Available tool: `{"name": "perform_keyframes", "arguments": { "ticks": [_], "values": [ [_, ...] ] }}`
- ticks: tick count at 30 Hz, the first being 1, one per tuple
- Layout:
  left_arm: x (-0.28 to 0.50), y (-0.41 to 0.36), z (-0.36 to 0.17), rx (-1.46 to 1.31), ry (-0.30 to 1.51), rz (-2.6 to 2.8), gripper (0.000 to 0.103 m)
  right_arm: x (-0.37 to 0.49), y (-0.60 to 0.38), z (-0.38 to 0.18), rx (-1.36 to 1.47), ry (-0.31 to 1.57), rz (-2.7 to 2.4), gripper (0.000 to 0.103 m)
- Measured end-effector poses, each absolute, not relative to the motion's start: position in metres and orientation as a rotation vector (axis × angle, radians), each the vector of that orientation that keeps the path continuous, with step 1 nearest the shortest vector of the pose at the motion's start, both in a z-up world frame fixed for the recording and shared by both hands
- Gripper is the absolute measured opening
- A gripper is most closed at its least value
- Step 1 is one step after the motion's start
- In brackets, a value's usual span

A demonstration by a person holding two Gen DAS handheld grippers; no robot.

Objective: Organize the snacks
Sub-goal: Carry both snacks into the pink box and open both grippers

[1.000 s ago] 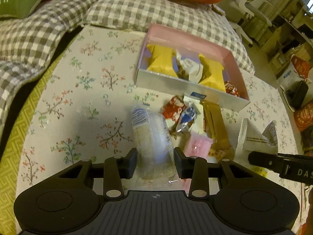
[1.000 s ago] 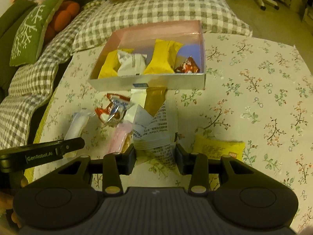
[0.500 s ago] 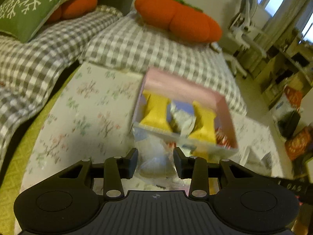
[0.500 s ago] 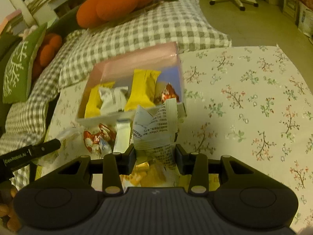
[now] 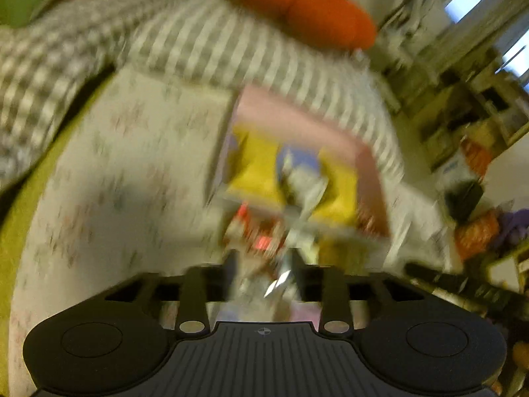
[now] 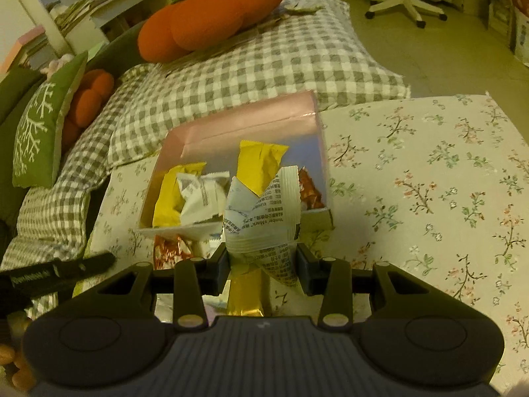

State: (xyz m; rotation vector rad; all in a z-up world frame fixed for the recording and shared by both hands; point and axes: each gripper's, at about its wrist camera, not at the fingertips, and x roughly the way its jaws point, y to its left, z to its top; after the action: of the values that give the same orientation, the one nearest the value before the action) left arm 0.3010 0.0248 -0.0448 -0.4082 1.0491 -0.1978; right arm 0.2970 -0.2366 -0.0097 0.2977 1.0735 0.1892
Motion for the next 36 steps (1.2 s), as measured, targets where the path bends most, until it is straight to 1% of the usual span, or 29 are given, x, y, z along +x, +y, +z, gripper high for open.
{"name": "perform_keyframes", "arguments": {
  "ticks": [1,3,6,9,10,12,13,15,18,23,29,36],
  "values": [
    [0.299,0.02,-0.05,-0.368,1.096,-0.195,0.071,0.296,-0.236,-0.01,0.296,1.077,0.193,0.038],
    [0.291,0.008,-0.059,-0.266,1.175,-0.154,0.078,0.295,-0.237,-0.01,0.301,1.082,0.198,0.038],
    [0.275,-0.006,-0.078,-0.246,1.238,-0.156,0.079,0.294,-0.237,-0.008,0.305,1.079,0.198,0.038],
    [0.265,-0.027,-0.097,-0.096,1.253,-0.15,0.079,0.293,-0.237,-0.006,0.306,1.073,0.204,0.038],
    [0.261,-0.031,-0.099,-0.056,1.222,-0.142,0.072,0.291,-0.236,-0.005,0.302,1.07,0.207,0.038],
    [0.26,-0.037,-0.102,0.029,1.222,-0.13,0.043,0.289,-0.236,-0.004,0.288,1.065,0.209,0.038],
    [0.26,-0.037,-0.101,0.04,1.217,-0.13,0.03,0.289,-0.236,-0.005,0.286,1.065,0.207,0.038],
    [0.263,-0.031,-0.1,0.004,1.223,-0.121,0.021,0.289,-0.238,-0.007,0.287,1.069,0.202,0.038],
    [0.266,-0.02,-0.094,-0.043,1.223,-0.115,0.017,0.289,-0.24,-0.008,0.291,1.068,0.193,0.038],
    [0.268,-0.013,-0.079,-0.085,1.176,-0.113,0.017,0.289,-0.239,-0.007,0.298,1.062,0.196,0.038],
    [0.267,-0.019,-0.044,-0.084,1.025,-0.116,0.017,0.291,-0.237,-0.008,0.303,1.055,0.199,0.038],
    [0.289,0.0,-0.015,-0.218,0.892,-0.185,0.016,0.298,-0.237,-0.003,0.358,1.028,0.212,0.038]
  ]
}}
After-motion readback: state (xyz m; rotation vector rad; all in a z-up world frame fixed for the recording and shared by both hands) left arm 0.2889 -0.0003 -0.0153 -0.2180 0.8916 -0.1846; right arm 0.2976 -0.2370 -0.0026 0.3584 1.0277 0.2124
